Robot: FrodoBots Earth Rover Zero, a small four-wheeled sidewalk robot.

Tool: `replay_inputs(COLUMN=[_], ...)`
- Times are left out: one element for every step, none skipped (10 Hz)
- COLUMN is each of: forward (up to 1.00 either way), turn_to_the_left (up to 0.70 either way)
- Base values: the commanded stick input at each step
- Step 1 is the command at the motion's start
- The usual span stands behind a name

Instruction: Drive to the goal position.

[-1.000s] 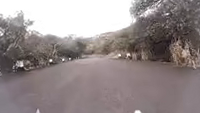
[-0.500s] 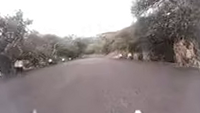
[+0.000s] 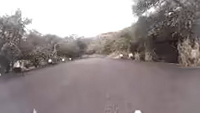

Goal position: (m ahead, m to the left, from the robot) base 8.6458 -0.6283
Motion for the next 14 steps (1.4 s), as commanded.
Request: replay_inputs(forward=[0.50,0.50,0.50,0.50,0.50,0.50,0.50,0.50,0.50,0.50,0.50,0.50,0.50,0.50], turn_to_the_left=[0.00,0.00,0.00,0.00,0.00,0.00,0.00,0.00,0.00,0.00,0.00,0.00,0.00,0.00])
